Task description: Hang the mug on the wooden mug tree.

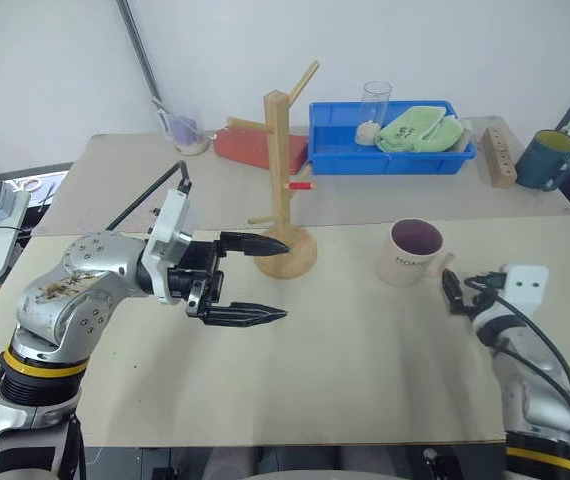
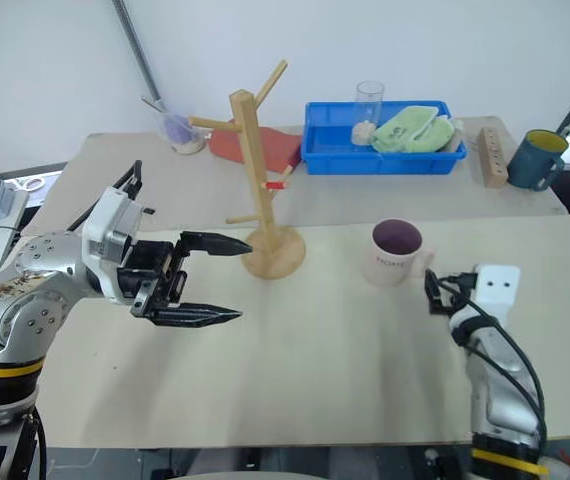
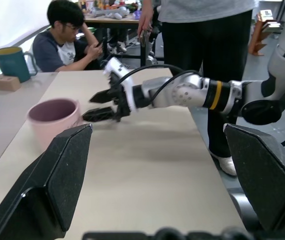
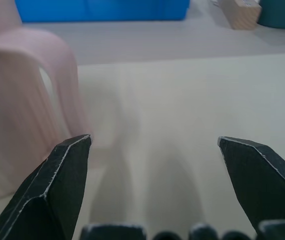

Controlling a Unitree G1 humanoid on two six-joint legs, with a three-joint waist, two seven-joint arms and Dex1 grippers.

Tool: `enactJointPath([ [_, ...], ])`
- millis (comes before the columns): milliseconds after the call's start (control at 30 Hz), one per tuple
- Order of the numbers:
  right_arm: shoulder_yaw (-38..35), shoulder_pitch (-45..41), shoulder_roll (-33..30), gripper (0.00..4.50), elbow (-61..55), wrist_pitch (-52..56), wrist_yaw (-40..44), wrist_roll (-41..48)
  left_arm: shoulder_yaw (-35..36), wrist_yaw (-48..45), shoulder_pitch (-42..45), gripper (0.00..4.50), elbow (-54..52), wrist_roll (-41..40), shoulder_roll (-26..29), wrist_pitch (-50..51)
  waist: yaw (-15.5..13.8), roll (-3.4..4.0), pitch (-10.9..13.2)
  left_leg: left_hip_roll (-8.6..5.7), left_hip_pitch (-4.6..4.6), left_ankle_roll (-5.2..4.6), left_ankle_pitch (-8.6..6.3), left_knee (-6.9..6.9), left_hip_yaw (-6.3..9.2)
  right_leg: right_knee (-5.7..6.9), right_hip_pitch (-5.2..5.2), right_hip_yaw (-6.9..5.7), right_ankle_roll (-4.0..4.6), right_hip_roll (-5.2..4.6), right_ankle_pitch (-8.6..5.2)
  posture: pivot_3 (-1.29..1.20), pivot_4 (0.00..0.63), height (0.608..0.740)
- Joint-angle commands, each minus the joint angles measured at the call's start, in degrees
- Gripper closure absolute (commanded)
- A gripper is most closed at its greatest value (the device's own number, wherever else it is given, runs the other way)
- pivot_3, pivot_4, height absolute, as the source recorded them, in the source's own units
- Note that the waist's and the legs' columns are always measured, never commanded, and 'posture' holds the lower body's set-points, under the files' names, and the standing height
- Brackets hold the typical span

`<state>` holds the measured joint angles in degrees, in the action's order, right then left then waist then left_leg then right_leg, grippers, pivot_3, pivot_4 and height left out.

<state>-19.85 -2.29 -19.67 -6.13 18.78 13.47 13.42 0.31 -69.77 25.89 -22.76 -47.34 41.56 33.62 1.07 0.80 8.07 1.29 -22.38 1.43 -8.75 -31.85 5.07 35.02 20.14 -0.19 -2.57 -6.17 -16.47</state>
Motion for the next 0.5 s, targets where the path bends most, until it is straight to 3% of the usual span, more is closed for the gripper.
enactJointPath([
  [33, 0.47, -0.59, -0.19, 0.01, -2.86, -1.04, -0.27, -0.11, 0.58, 0.42, 1.38, 0.0, -1.16, -1.09, 0.12, 0.81, -0.05, 0.0, 0.0, 0.0, 0.01, 0.0, 0.0, 0.0, 0.0, 0.0, 0.0, 0.05, 0.0, 0.02, 0.0, 0.0, 0.15, 0.74],
  [267, 1.15, 3.57, -2.24, 0.01, -8.57, 3.92, -0.27, -1.18, 0.65, 1.06, 2.03, 0.0, -1.59, -1.26, -0.03, 2.1, -0.12, 0.0, 0.0, 0.01, 0.05, 0.0, 0.0, -0.01, -0.03, -0.04, 0.01, 1.11, 0.03, 0.74, -0.02, 0.0, 0.15, 0.74],
  [500, 3.37, 5.99, -2.14, 0.01, -14.81, 9.92, 0.33, 0.32, 0.45, 1.44, 2.31, 0.0, -1.56, -1.35, -0.4, 2.49, 0.24, -0.02, 0.0, 0.41, 0.09, 0.13, -0.08, -0.01, -0.27, -0.04, 0.1, 1.16, 0.14, 0.96, -0.08, 0.0, 0.15, 0.74],
])
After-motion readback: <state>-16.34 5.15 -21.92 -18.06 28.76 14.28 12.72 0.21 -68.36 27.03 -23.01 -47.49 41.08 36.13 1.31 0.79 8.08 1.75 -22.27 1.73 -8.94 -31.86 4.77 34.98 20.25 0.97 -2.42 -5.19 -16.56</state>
